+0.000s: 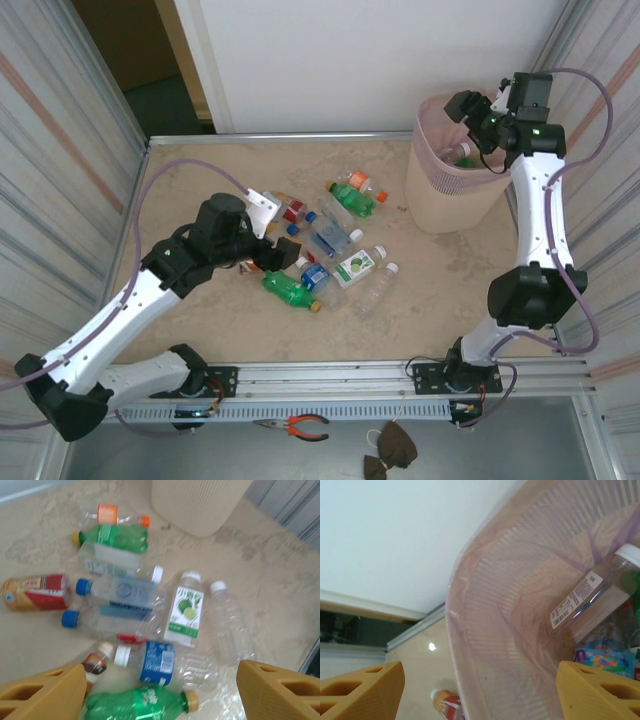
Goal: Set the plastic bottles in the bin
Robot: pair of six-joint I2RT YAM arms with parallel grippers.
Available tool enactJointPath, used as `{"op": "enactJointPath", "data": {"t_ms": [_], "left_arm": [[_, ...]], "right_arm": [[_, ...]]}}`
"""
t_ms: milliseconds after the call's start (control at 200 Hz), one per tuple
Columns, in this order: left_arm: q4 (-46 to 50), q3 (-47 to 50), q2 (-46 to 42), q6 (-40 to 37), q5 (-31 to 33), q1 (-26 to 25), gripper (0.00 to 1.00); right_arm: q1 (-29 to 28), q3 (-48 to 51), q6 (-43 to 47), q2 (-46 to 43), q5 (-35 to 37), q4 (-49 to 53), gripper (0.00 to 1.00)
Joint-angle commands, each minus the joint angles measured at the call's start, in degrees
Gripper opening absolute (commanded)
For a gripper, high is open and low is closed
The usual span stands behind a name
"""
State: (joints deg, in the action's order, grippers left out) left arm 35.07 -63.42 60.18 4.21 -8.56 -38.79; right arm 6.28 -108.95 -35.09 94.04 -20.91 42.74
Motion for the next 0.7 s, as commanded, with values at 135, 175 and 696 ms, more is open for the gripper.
{"op": "enactJointPath", "data": {"t_ms": [135, 175, 696], "left_arm": [[15.7, -5.5, 6.0, -16.2, -3.1, 1.6, 0.79], [17.6, -5.9, 7.0, -18.6, -1.6, 1.7, 0.79], [22.5, -4.5, 20.9, -34.7, 7.8, 13.7, 0.8]], "right_arm": [[1.4, 3.8, 9.2, -5.6, -3.6, 4.1, 0.8], [1.7, 4.7, 9.3, -6.4, -3.6, 3.9, 0.8], [3.3, 7.2, 8.8, -11.8, -5.6, 3.7, 0.81]]}}
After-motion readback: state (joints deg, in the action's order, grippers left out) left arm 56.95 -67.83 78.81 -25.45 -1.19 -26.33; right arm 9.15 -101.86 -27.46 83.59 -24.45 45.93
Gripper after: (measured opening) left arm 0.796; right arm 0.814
